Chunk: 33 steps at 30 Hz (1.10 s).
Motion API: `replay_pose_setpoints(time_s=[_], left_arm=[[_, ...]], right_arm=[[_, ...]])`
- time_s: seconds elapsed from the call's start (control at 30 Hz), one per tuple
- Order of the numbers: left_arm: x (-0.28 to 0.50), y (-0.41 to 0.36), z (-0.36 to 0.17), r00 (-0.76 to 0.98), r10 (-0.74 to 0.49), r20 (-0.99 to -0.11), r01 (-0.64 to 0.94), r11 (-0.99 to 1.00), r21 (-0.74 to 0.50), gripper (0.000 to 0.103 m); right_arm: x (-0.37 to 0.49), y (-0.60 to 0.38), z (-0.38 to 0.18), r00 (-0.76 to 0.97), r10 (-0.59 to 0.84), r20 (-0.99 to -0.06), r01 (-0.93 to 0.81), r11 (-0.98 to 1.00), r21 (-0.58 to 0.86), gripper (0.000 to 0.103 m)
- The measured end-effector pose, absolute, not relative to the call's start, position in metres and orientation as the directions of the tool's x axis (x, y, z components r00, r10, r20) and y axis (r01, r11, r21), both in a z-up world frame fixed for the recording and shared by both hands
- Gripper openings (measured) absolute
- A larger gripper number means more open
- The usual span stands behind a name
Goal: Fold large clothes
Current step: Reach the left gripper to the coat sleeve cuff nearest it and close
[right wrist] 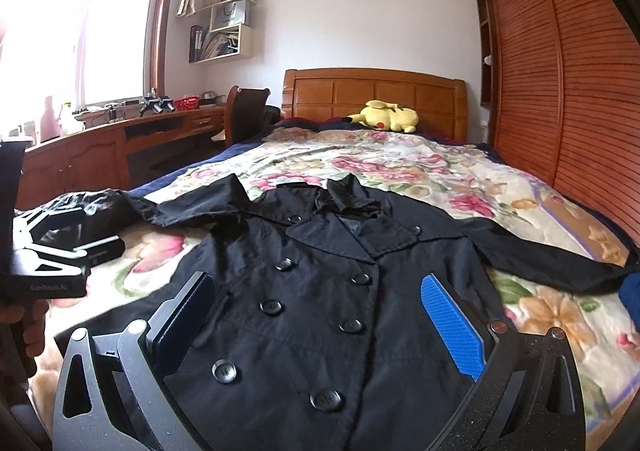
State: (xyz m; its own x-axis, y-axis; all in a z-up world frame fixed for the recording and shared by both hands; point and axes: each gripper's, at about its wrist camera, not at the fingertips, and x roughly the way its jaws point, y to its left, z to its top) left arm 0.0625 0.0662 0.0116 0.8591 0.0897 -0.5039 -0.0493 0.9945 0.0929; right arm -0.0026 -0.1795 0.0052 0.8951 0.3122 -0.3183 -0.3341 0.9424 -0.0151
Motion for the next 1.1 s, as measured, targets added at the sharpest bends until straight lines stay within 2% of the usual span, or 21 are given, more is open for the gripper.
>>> replay_pose_setpoints(time_s=[0.53, 0.77, 0.93, 1.1], left_arm=[[0.141, 0.128, -0.022, 0.767, 0.143, -0.626, -0.063, 0.987, 0.148, 0.103], [0.182, 0.147, -0.042, 0.715, 0.154, -0.682, -0.059, 0.985, 0.161, 0.100], [0.207, 0.151, -0.051, 0.674, 0.251, -0.695, -0.090, 0.961, 0.260, 0.081], [0.226, 0.157, -0.057, 0.642, 0.287, -0.710, -0.095, 0.950, 0.298, 0.074]], right_arm=[[0.069, -0.128, 0.013, 0.848, 0.378, -0.372, -0.429, 0.902, -0.060, 0.103], [0.092, -0.125, 0.008, 0.812, 0.410, -0.415, -0.475, 0.878, -0.064, 0.103], [0.097, -0.132, 0.007, 0.805, 0.409, -0.430, -0.479, 0.876, -0.062, 0.103], [0.098, -0.127, 0.008, 0.809, 0.404, -0.428, -0.473, 0.879, -0.064, 0.103]])
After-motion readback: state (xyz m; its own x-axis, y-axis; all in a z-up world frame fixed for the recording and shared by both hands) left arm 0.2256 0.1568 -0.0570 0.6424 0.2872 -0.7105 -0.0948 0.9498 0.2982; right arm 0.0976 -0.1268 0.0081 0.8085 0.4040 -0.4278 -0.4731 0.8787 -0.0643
